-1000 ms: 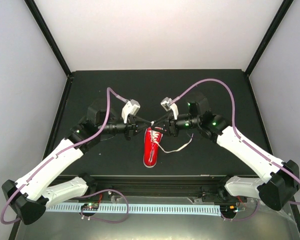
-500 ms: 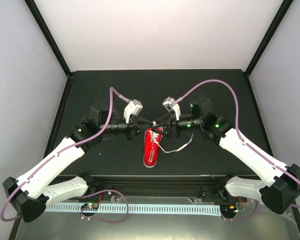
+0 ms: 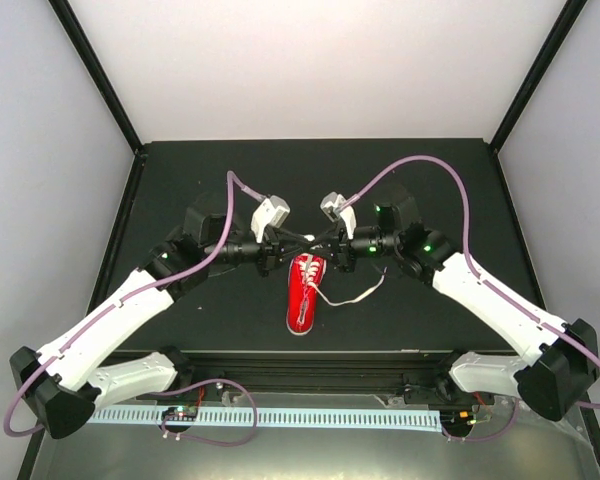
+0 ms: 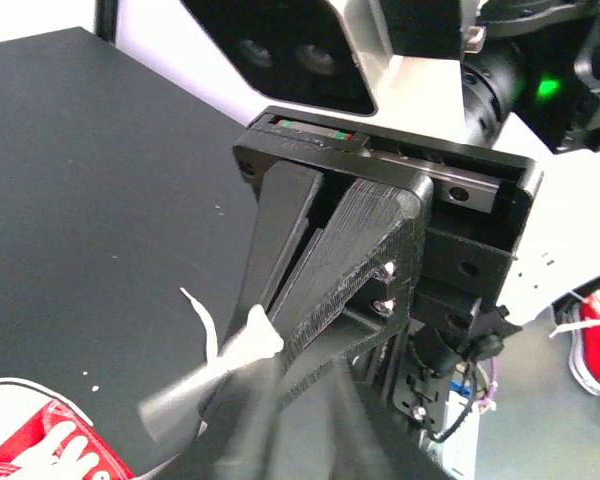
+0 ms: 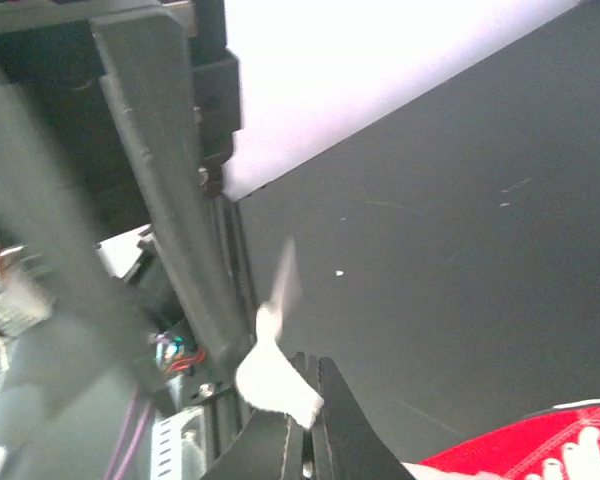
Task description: Tie the shoes
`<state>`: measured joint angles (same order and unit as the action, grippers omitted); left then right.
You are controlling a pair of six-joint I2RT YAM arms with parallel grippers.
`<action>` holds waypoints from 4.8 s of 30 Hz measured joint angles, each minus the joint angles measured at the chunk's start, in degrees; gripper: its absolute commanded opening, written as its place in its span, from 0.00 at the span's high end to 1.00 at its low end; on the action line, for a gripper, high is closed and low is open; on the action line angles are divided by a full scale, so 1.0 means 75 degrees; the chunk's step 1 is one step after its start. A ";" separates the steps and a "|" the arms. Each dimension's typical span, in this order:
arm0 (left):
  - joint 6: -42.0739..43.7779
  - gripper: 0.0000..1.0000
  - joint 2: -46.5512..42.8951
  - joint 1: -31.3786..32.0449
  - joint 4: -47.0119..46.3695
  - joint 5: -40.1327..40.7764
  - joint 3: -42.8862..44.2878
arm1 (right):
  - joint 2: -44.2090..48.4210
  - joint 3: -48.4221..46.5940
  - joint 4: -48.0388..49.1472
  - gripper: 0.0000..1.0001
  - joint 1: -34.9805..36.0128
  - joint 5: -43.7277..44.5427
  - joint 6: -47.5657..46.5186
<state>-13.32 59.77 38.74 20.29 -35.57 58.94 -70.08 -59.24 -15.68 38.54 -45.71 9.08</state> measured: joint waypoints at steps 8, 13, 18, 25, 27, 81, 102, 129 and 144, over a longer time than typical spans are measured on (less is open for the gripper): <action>0.0105 0.14 0.0079 0.0003 -0.1090 0.1134 -0.1003 | 0.0312 0.0061 0.0143 0.98 0.0000 0.1862 0.0644; 0.0157 0.21 0.0662 0.0085 -0.1996 0.1443 -0.2148 | 0.0294 0.0061 0.0134 0.98 0.0000 0.2669 0.1262; 0.0335 0.43 0.1443 0.0204 -0.2483 0.1853 -0.2157 | 0.0169 0.0061 0.0143 0.98 0.0000 0.2973 0.1853; 0.0373 0.61 0.2247 0.0204 -0.2798 0.2678 -0.1973 | 0.0102 0.0052 0.0114 0.98 0.0000 0.3328 0.2302; 0.0332 0.69 0.2337 0.0204 -0.2833 0.2821 -0.1976 | 0.0090 0.0015 0.0029 0.98 0.0000 0.3471 0.2378; -0.0673 0.98 0.1746 -0.0723 -0.2259 0.0659 -0.2774 | -0.1134 0.2865 -0.1058 0.42 -0.0906 0.6076 0.4823; -0.0114 0.99 0.2553 -0.0603 -0.2154 0.0207 -0.2416 | -0.1807 0.2780 -0.0396 0.99 -0.0906 0.5925 0.5027; 0.0262 0.94 0.4281 -0.0449 -0.1912 -0.0431 -0.0781 | -0.0061 0.0172 -0.0233 0.98 -0.0906 0.5164 0.4234; 0.0256 0.92 0.3876 -0.0344 -0.2352 -0.0463 -0.1035 | -0.0280 -0.0087 -0.0519 0.98 -0.0906 0.5590 0.4138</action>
<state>-11.40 88.84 36.16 2.66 -39.05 51.18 -72.18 -59.90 -19.57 31.75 -3.79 40.12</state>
